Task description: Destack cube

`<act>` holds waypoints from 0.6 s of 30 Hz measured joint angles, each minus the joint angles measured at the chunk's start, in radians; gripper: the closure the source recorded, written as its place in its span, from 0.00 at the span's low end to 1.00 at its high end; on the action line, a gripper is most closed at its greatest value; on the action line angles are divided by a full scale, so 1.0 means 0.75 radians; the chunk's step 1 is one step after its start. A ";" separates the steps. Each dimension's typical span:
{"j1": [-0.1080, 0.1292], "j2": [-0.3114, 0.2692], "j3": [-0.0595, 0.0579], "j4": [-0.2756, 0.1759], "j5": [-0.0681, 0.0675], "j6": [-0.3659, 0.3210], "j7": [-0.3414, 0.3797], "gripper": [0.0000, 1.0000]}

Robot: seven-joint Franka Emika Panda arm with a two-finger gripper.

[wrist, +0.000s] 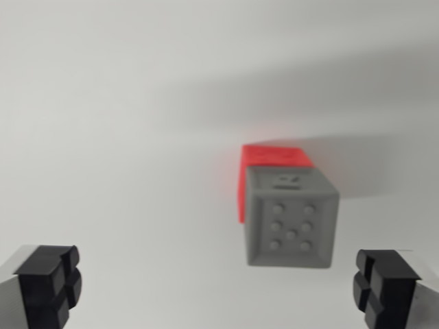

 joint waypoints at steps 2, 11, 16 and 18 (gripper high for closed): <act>-0.009 0.000 -0.009 -0.022 -0.002 0.020 -0.009 0.00; -0.046 0.006 -0.048 -0.108 -0.009 0.102 -0.051 0.00; -0.065 0.029 -0.070 -0.146 -0.011 0.157 -0.076 0.00; -0.064 0.057 -0.070 -0.149 -0.006 0.189 -0.083 0.00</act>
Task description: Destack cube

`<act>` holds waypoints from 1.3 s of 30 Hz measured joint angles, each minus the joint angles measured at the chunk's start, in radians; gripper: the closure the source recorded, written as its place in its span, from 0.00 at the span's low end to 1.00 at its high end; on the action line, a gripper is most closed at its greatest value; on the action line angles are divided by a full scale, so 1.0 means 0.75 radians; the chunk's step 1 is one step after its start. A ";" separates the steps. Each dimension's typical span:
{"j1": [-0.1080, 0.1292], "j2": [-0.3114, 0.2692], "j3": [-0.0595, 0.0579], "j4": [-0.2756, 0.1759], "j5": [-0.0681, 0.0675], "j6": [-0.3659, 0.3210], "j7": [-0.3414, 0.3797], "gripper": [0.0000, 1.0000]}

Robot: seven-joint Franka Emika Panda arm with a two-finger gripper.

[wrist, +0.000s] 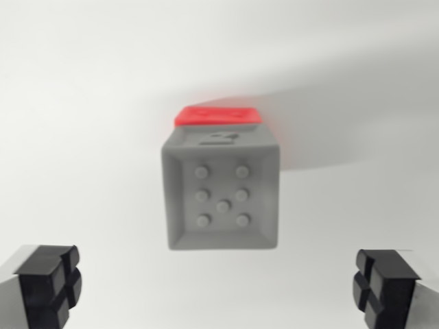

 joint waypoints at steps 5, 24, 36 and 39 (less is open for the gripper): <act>0.004 0.089 0.003 -0.002 0.031 0.082 -0.023 0.00; -0.008 0.332 0.045 0.005 0.176 0.312 -0.128 0.00; -0.017 0.368 0.059 0.010 0.199 0.345 -0.148 1.00; -0.017 0.368 0.059 0.010 0.199 0.345 -0.148 1.00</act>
